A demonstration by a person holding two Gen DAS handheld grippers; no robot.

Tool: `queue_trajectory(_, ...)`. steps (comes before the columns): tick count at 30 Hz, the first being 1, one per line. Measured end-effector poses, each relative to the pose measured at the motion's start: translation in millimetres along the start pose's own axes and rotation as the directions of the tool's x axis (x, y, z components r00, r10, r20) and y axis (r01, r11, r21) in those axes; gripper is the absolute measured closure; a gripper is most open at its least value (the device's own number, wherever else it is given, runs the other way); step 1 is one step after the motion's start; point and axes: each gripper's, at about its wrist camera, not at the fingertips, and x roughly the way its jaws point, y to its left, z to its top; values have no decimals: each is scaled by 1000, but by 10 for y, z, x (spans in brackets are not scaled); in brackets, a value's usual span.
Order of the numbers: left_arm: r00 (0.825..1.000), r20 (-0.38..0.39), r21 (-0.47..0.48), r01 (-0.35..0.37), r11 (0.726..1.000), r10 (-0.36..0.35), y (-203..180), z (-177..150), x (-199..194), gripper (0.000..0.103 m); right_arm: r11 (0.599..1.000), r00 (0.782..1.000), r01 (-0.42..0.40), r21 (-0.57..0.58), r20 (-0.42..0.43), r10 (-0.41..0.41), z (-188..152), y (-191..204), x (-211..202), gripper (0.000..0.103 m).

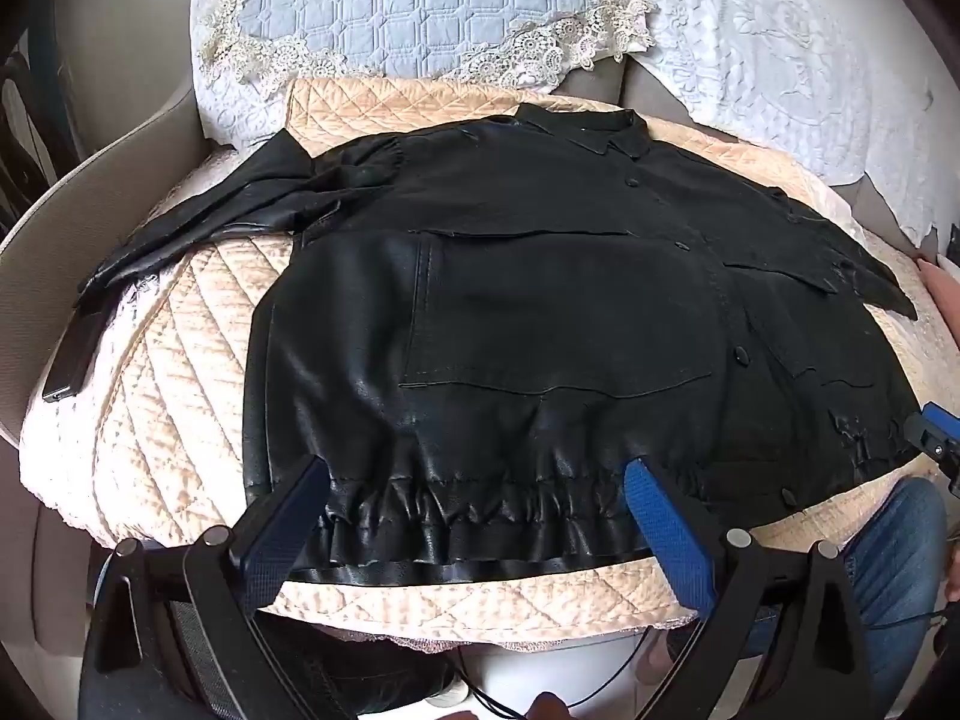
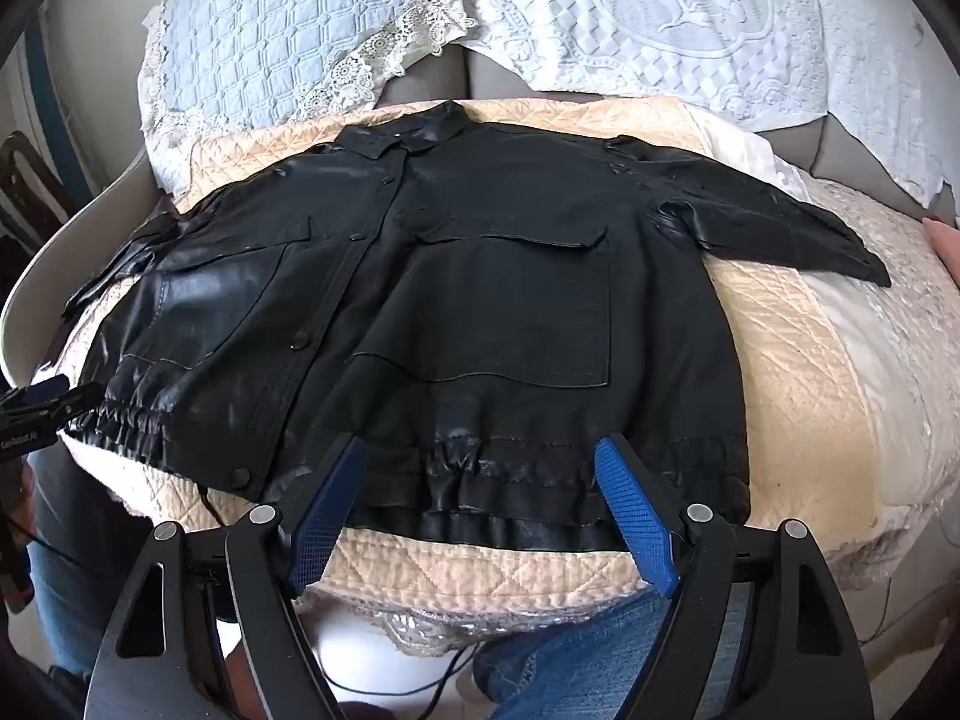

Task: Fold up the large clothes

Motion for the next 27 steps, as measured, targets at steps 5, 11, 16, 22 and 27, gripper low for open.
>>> queue_trajectory(5, 1000, -4, -10, 6, 1000, -6, -15, -24, 9, 3, 1000, 1000, -13, 5, 1, 13, -6, -6, -7, 24)
queue_trajectory(11, 999, -13, -12, 29, 1000, -29, 43, 2, -6, 3, 1000, 1000, -16, -8, -2, 16, 24, 67, -5, 24)
queue_trajectory(16, 999, -20, -12, 37, 999, -37, 31, -3, -9, 3, 1000, 1000, -14, -11, -3, 14, 20, 94, -1, 24)
queue_trajectory(22, 998, -16, -3, 54, 999, -54, 10, -8, -16, 3, 1000, 1000, -17, -11, -1, 17, 11, 108, -2, 24)
queue_trajectory(27, 999, -11, 9, 45, 999, -45, -14, -18, -25, 3, 1000, 1000, -21, -16, -1, 21, 4, 129, -9, 24)
